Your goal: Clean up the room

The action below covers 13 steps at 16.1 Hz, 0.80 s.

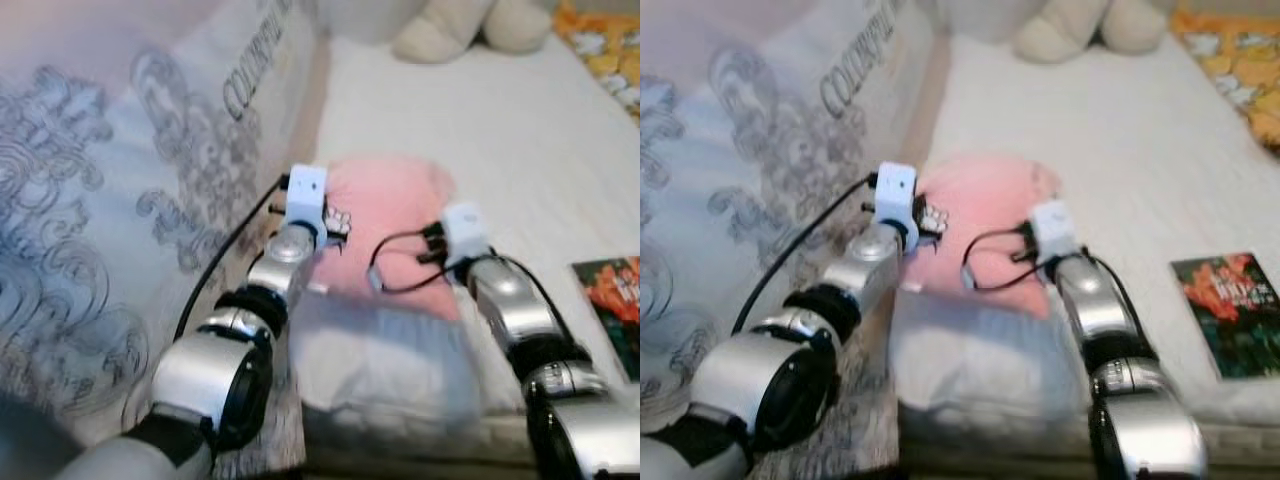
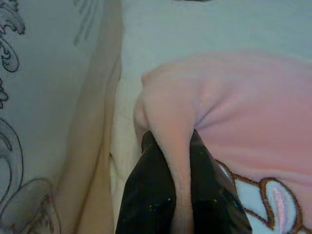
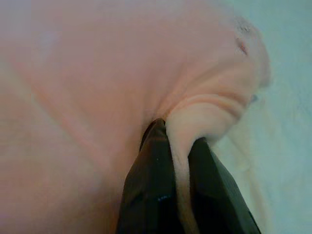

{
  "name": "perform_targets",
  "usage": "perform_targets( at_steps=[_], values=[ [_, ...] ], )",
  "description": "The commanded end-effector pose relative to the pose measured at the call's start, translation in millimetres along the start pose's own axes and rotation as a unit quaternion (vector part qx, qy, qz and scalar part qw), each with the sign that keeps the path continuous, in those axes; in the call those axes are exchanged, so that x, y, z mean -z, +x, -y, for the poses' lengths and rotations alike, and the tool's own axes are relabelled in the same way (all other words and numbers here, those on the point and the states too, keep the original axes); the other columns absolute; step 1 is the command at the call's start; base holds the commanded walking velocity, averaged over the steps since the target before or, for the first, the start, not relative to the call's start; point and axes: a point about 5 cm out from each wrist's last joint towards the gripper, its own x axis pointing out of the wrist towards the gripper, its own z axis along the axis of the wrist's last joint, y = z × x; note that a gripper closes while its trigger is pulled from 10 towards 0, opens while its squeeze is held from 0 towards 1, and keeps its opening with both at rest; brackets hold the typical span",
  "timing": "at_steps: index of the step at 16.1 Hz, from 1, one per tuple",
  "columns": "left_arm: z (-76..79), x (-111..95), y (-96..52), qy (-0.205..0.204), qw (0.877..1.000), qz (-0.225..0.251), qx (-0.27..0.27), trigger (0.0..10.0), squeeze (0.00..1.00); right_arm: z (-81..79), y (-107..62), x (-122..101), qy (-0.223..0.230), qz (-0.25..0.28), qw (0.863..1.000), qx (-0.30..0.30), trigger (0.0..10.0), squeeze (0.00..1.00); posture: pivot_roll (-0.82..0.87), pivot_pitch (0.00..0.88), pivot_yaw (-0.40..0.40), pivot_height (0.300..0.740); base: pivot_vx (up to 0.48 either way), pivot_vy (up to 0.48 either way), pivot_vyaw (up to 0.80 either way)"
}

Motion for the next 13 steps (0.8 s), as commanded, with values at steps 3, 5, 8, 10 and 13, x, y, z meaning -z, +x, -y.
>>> perform_targets(
  at_steps=[3,5,8,10,13],
  values=[
    [-25.2,1.1,-1.5,-0.037,0.995,0.011,-0.092,10.0,0.0,0.3,5.6,-10.4,-0.116,-0.008,0.993,-0.016,10.0,0.0,-0.09,0.0,0.068,0.74,0.0,0.0,0.0],
    [-35.1,-7.3,-3.6,-0.03,0.988,0.054,-0.145,10.0,0.0,-2.4,9.3,-27.2,-0.157,0.022,0.987,-0.026,10.0,0.0,-0.07,0.0,0.057,0.74,0.0,0.0,0.0],
    [-21.5,2.4,-6.9,-0.026,0.987,0.057,-0.147,10.0,0.0,-3.7,9.2,-23.6,-0.229,0.012,0.973,-0.042,10.0,0.0,-0.06,0.0,0.046,0.74,0.0,0.0,0.0],
    [0.2,17.1,-9.7,-0.028,0.993,0.035,-0.113,10.0,0.0,-1.8,7.2,-15.5,-0.256,-0.003,0.966,-0.046,10.0,0.0,-0.05,0.0,0.042,0.74,0.0,0.0,0.0],
    [41.2,47.9,-18.3,-0.015,0.999,-0.029,-0.034,10.0,0.0,3.5,2.8,-0.6,-0.309,-0.029,0.949,-0.047,10.0,0.0,-0.04,0.0,0.038,0.74,0.0,0.0,0.0]
  ],
)
